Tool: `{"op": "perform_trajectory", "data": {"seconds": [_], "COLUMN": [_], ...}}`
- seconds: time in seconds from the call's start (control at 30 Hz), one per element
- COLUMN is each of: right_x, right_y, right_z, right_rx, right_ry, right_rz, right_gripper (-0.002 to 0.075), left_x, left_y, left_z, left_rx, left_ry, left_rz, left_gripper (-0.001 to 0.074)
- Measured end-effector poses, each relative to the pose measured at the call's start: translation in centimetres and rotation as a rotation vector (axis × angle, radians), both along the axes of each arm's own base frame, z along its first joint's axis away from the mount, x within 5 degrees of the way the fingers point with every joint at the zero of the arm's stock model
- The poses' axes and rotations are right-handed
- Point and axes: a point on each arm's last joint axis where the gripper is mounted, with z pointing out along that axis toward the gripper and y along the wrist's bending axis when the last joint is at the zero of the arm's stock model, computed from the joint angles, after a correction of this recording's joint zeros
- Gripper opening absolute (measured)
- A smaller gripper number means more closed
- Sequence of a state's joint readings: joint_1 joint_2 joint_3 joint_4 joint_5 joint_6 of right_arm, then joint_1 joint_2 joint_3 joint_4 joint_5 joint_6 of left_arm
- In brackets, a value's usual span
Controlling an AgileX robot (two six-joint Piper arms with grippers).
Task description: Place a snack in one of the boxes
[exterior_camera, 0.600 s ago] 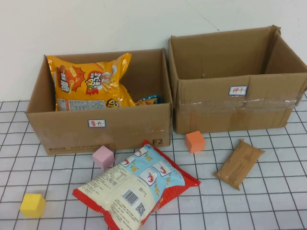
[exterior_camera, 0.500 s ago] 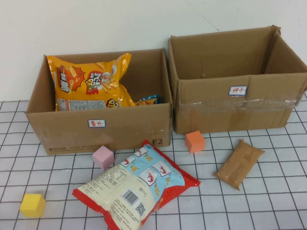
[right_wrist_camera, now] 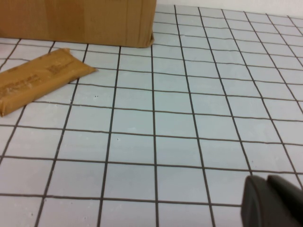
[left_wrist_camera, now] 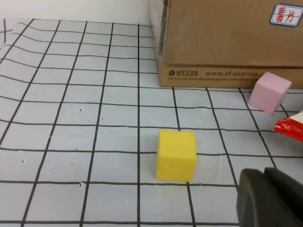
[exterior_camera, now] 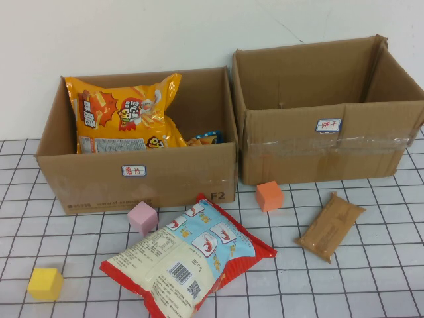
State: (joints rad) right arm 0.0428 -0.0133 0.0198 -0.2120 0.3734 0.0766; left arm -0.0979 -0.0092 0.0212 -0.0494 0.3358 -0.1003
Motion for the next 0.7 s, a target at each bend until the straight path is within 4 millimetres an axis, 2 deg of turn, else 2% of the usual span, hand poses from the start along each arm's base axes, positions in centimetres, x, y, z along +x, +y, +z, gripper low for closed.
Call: {"op": "perform_trajectory", "data": {"seconds": [0.2,0.3,0.5,0.6,0.63,0.7], "right_x": [0.2,0.4,0.5,0.1,-0.3,-0.6], "right_y": [0.1,0.2,0.9,1.2,1.4,1.6], "right_z": [0.2,0.9,4.1,5.7,6.7,7.3], "right_rx": [-0.001,-0.001,0.003,0.006,0.007,0.01], "right_ry": [-0.041,-0.131,-0.479,-0.66,-0.775,-0.857], "right_rz": [0.01,0.028,0.099,0.137,0.161,0.178], "right_gripper": [0.0,0.0,0.0,0.0,0.0,0.0], "left_x": [0.1,0.2,0.3,0.0,-0.3,-0.5], "left_y": [0.0,0.0,0.1,0.2,0.2,0.3], "left_z": [0.2,0.7,3.9,5.3,6.1,6.6], "left_rx": [0.001,-0.005,-0.016,-0.03,-0.04,-0.046], "left_ry": [-0.021,-0.096,-0.446,-0.604,-0.696,-0.762], "left_rz": [0.001,0.004,0.014,0.02,0.024,0.026], "left_gripper": [-0.0003,-0.0002,-0.0003,-0.0003,-0.0003,-0.0002]}}
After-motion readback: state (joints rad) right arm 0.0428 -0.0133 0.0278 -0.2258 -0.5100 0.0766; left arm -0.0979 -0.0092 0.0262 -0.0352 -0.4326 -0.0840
